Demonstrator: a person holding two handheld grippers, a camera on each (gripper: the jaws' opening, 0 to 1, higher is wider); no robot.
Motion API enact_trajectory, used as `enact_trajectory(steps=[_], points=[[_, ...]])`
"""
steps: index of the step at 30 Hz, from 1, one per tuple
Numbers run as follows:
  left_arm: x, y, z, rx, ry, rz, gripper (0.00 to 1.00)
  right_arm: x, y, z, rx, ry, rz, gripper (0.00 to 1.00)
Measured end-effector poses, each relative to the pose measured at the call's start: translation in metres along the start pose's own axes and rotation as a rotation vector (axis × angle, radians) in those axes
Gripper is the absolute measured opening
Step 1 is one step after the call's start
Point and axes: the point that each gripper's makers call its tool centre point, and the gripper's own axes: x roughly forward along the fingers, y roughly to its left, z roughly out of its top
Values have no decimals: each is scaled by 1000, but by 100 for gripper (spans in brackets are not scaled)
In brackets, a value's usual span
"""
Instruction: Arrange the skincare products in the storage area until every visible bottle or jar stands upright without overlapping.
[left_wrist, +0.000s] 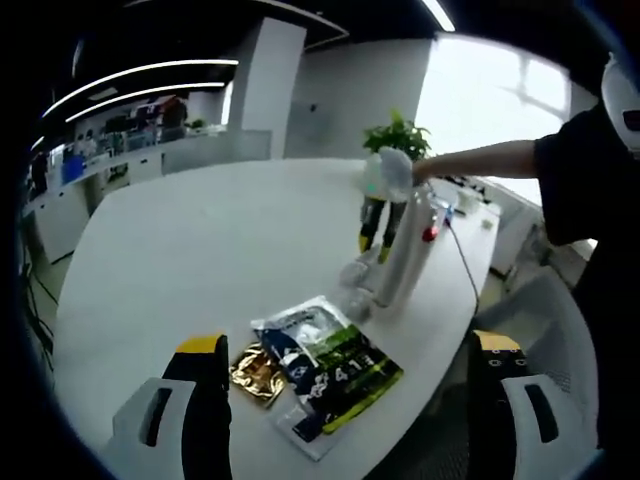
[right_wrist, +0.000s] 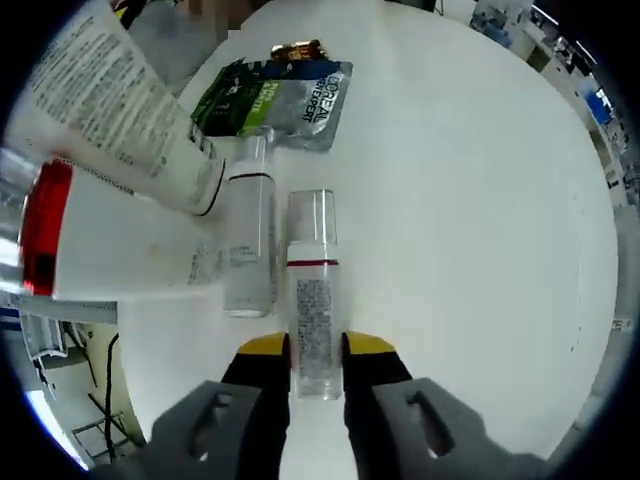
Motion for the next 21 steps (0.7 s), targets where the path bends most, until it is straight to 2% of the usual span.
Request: enact_trajectory(steps=[3, 11, 15, 21], points=[[-1, 0, 1, 0, -4, 2, 97, -9, -6, 2, 92, -65, -32, 18], [-2, -5, 2, 7, -9, -3, 97, -33, -12, 6, 218, -165, -98, 17], [-3, -8, 5, 10, -21, -10, 97, -49, -18, 15, 295, -257, -143, 17], [-7, -8, 11, 20, -44, -4, 97, -76, -21, 28, 334, -374, -197, 17]])
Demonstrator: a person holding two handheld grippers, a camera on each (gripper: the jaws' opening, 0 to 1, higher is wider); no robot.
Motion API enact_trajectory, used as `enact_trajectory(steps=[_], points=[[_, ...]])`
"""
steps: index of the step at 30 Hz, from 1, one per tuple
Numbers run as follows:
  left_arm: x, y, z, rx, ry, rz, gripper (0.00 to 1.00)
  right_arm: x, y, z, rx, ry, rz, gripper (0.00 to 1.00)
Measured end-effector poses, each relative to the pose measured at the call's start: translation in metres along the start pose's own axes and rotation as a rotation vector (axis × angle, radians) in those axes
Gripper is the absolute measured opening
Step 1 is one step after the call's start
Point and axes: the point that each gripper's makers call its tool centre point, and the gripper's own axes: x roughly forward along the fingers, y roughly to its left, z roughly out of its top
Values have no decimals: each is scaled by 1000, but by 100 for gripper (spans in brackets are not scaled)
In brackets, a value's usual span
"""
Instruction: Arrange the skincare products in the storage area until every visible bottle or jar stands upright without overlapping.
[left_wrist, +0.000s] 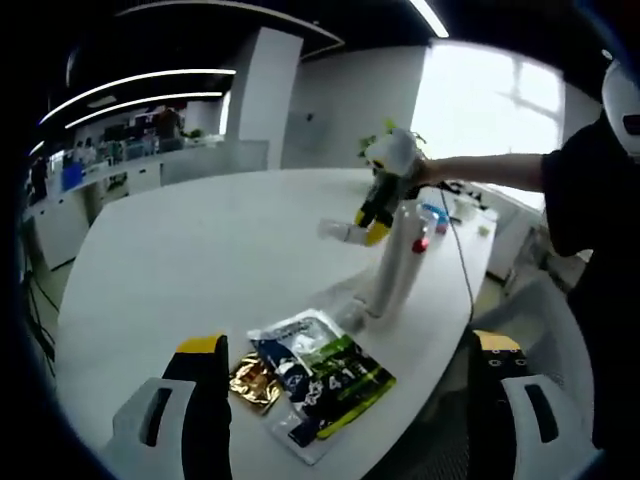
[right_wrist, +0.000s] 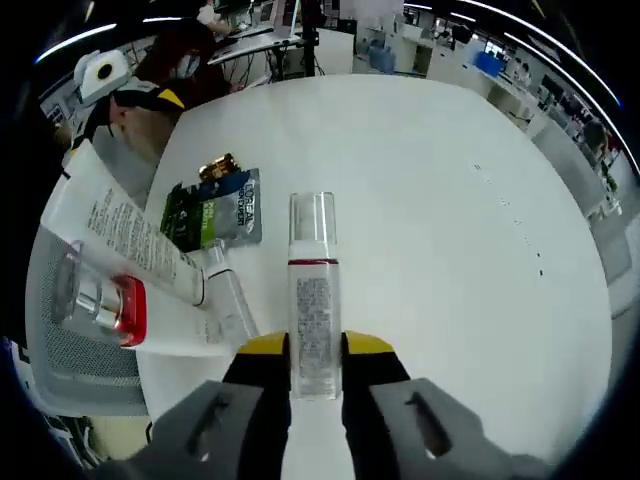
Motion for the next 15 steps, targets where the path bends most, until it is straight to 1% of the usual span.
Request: enact_trajectory(steps=[3, 5, 6, 9, 10, 11, 12, 13, 15], points=[[-2, 1, 3, 10, -6, 6, 97, -10, -1, 8, -8, -34, -42, 17], [-2, 2, 7, 9, -20, 11, 97, -18, -4, 15, -2, -65, -78, 17], [-3, 2, 11, 10, -33, 14, 97, -21, -4, 17, -1, -70, -86, 17], [-2, 0, 18, 13, -56, 14, 97, -33, -8, 24, -27, -85, -151, 17], [-2, -2, 20, 18, -59, 9, 97, -38, -9, 29, -25, -102, -179, 18], [-1, -3, 21, 25, -57, 6, 97, -42, -8, 32, -24, -108, -192, 18], [-1, -4, 22, 36, -54, 6, 97, -49, -11, 37, -33, -117, -236, 18], [0, -5, 24, 51, -53, 8, 97, -52, -9, 40, -29, -124, -243, 18], [-1, -9, 27, 65, -57, 0, 97, -61, -3, 50, -27, -161, -268, 18]])
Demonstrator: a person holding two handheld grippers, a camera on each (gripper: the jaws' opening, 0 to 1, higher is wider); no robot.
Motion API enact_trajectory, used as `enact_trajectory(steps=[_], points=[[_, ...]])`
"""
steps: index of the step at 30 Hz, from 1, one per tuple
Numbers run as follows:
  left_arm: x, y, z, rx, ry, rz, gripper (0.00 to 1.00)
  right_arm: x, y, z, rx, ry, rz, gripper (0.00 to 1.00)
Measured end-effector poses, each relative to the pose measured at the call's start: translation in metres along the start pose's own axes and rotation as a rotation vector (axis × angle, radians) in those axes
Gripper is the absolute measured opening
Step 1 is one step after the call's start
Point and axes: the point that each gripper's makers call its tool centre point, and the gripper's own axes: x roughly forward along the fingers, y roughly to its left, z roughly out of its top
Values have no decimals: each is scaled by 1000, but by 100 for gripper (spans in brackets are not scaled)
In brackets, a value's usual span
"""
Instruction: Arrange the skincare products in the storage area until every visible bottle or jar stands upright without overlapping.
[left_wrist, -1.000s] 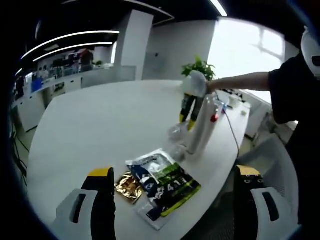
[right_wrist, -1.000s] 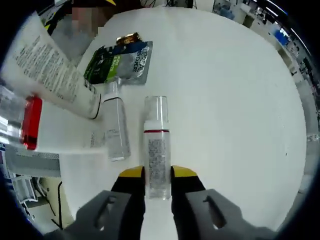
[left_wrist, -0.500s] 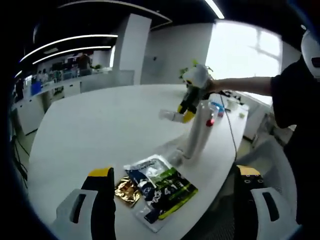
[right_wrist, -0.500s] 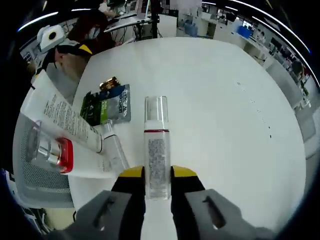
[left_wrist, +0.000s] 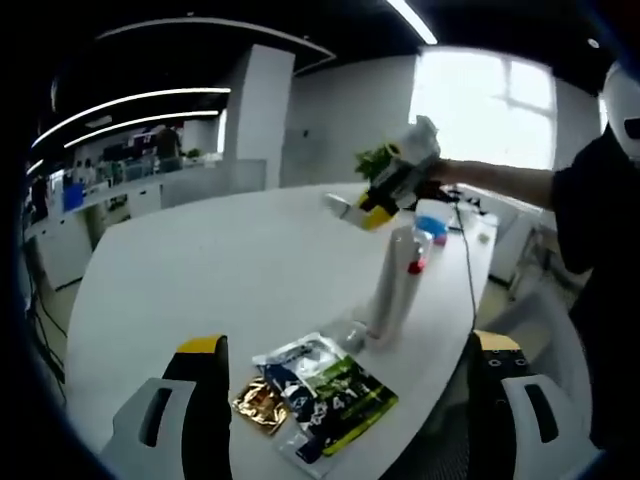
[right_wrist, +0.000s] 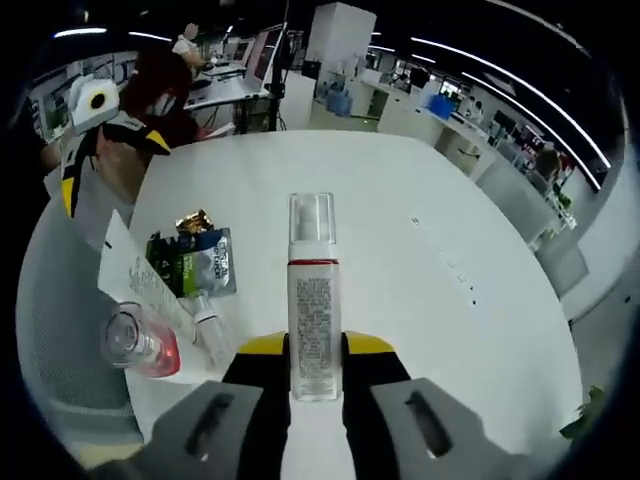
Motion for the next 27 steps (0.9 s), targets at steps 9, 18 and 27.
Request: enact_trajectory(steps=[9, 18, 27], points=[[-6, -8, 27, 11, -90, -15, 97, -34, 21, 42, -23, -114, -89, 18], [-19, -25, 69, -69, -249, -56, 97, -64, 40, 64, 10, -208, -175, 18], [-14, -33, 95, -155, -338, -43, 81, -76, 74, 73, -28, -242, -234, 18]])
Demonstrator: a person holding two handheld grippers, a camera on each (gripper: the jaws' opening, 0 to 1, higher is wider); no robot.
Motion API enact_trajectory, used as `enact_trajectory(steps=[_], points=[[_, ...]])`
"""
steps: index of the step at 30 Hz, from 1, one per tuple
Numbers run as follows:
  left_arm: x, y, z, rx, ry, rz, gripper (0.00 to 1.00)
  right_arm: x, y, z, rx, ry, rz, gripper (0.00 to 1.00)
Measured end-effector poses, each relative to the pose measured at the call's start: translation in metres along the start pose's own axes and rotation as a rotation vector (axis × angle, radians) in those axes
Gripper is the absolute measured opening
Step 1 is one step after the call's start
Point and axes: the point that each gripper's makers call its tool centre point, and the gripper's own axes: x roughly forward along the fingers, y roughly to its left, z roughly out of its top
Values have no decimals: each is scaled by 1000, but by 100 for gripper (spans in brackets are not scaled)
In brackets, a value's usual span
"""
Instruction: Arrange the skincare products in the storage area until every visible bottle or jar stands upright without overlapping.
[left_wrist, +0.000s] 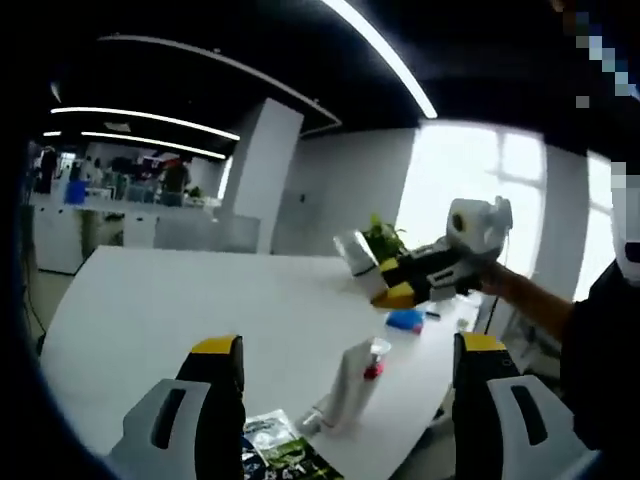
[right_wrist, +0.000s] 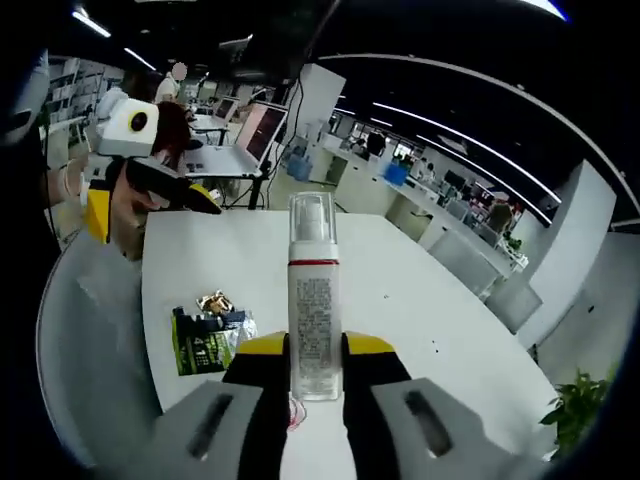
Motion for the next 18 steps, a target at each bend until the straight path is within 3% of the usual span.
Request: enact_trajectory(steps=[7, 11, 18], points=[[13, -4, 6, -22, -21, 5, 70, -10, 18, 9, -13, -22, -50, 18], [20, -6, 20, -62, -82, 8, 63, -10, 31, 16, -25, -45, -76, 18], [30, -11, 18, -88, -99, 27, 66, -6, 54, 22, -3, -89, -83, 18]])
